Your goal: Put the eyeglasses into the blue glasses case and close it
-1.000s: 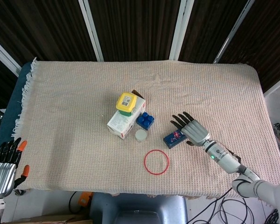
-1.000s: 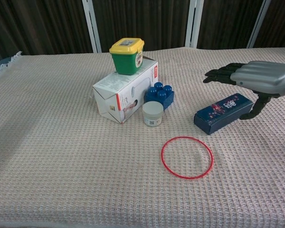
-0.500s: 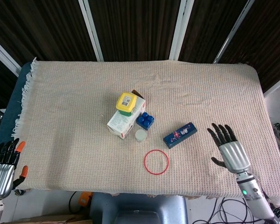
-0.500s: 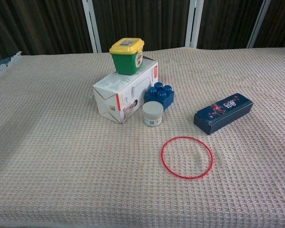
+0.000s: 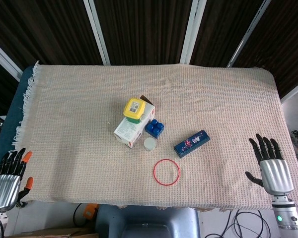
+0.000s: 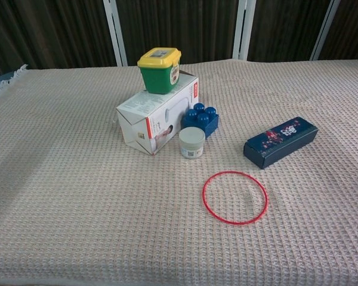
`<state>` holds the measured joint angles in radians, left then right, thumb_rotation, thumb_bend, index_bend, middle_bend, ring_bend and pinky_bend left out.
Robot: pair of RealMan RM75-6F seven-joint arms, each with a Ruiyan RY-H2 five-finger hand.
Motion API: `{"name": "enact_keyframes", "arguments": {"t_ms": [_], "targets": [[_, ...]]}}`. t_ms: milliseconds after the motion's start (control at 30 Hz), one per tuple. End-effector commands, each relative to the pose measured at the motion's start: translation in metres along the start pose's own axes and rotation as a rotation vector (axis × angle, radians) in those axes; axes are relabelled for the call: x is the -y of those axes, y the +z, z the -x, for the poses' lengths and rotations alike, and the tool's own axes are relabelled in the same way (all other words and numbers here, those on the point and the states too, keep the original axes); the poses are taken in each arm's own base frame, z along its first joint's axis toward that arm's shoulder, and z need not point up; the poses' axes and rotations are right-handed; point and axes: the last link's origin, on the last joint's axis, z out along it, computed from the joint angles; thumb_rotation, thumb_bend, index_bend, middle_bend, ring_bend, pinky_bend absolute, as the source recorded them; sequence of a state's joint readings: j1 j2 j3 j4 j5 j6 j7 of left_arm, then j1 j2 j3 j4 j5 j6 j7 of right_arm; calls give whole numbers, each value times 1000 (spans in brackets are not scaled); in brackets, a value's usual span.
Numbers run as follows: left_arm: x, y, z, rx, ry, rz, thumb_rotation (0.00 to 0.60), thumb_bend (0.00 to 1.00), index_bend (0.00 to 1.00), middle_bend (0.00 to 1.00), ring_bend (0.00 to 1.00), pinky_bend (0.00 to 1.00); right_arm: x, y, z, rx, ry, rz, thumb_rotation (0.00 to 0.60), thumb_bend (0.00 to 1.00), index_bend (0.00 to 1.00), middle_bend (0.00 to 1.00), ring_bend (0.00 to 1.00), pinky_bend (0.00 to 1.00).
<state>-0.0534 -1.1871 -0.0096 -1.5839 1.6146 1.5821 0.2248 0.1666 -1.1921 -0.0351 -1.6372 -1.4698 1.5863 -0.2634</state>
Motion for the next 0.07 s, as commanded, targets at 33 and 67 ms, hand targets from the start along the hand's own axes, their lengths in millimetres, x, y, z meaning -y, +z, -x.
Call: {"name": "enact_keyframes", "arguments": {"t_ms": [33, 67], "targets": [[0, -1, -1, -5, -2, -3, 600, 413, 0, 0, 0, 42, 0, 1, 0, 7, -5, -2, 600, 261, 5, 0, 0, 0], [1, -1, -1, -8, -2, -5, 600, 413, 0, 0, 0, 42, 0, 2, 0, 6, -6, -2, 600, 261, 5, 0, 0, 0]]}}
